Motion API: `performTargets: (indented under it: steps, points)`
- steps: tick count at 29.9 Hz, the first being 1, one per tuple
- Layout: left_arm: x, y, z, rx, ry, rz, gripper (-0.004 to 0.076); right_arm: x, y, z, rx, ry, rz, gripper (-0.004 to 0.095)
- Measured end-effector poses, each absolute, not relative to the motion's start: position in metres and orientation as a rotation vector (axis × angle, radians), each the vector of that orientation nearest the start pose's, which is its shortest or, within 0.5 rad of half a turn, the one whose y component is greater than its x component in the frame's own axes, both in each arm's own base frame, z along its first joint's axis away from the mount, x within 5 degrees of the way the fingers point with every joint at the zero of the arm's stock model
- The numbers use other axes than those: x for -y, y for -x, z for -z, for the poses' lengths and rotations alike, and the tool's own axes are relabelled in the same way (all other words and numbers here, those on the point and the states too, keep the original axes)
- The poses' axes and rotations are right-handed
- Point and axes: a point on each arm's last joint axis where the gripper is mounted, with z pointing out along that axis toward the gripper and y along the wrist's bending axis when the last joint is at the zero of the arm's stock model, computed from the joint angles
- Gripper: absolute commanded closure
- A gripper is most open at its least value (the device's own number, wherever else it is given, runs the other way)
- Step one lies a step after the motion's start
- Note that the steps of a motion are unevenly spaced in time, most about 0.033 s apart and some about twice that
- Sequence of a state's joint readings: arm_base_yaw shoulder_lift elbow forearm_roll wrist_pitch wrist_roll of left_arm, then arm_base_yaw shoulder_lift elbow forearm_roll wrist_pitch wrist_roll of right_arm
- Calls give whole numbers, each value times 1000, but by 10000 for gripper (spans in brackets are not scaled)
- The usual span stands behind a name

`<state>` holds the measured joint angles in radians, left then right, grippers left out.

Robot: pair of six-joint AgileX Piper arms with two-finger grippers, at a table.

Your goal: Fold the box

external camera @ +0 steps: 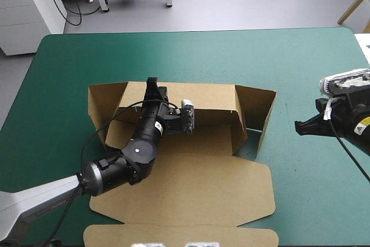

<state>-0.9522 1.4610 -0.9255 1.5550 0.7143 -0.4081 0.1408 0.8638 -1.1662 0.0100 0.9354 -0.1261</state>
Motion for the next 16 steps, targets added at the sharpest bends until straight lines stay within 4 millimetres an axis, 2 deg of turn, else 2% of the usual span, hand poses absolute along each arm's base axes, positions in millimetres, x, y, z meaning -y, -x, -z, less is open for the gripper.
performTargets:
  steps: [2,4,11,13,16]
  points:
    - [213,-225,-288,-1373,-1462,-839,734,-22,-144,-439,-2072,276,-29,803]
    - [213,-225,-288,-1373,-1459,-838,734,-22,-140,-451,-2036,274,-44,702]
    - [213,-225,-288,-1385,-1443,-826,734,-25,-136,-493,-1913,270,-86,192]
    - [213,-225,-288,-1386,-1442,-825,734,-26,-140,-502,-1895,272,-91,115]
    - [213,-225,-288,-1386,-1441,-824,734,-28,-153,-513,-1883,276,-92,92]
